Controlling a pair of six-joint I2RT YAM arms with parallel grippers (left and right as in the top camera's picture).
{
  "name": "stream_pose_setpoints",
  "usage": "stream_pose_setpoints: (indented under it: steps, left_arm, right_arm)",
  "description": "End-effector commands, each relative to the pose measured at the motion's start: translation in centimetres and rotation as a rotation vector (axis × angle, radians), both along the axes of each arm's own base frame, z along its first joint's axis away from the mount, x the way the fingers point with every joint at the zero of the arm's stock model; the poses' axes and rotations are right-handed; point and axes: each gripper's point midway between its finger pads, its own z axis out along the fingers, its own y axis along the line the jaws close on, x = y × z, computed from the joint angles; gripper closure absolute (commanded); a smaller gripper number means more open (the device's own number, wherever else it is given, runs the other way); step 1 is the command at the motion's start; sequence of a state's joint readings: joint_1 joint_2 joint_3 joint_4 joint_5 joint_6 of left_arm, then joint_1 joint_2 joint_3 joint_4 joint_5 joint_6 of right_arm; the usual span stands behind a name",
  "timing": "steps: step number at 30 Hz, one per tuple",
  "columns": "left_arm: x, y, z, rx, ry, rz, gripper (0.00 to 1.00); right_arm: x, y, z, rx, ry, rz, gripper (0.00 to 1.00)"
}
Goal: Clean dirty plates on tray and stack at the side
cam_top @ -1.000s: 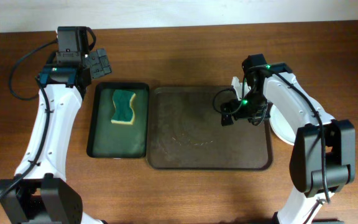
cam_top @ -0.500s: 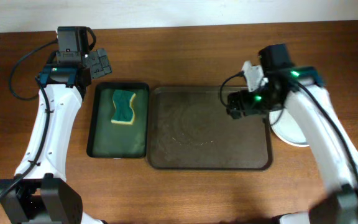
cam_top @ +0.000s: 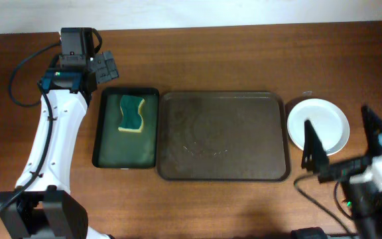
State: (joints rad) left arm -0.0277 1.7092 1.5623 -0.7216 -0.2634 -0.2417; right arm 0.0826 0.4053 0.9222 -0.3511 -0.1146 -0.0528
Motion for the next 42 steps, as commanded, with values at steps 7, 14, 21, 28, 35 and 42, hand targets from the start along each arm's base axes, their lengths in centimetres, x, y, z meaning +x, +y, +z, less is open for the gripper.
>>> stream_pose_setpoints:
  steps: [7,14,21,28,35,42]
  left_arm:
    - [0.0,0.1,0.3,0.01,-0.004,-0.006,0.01]
    - [0.1,0.0,0.3,0.009,-0.005,-0.006,0.01]
    - [0.1,0.1,0.3,0.01,-0.004,-0.006,0.0]
    - [0.1,0.1,0.3,0.01,-0.004,-0.006,0.0]
    - [0.1,0.0,0.3,0.01,-0.004,-0.007,0.01]
    - [0.1,0.0,0.3,0.01,-0.004,-0.007,0.01]
  right_arm:
    - [1.2,0.0,-11.5,0.028,-0.268,0.001,0.01]
    - [3.9,0.3,-20.9,0.009,-0.027,0.001,0.02]
    - [4.4,-0.5,-27.3,-0.001,0.238,-0.046,0.02]
    - [4.4,-0.5,-27.3,-0.001,0.238,-0.045,0.02]
    - [4.4,-0.5,-27.3,-0.001,0.238,-0.045,0.02]
    - [4.4,-0.5,-27.4,-0.001,0.238,-0.045,0.01]
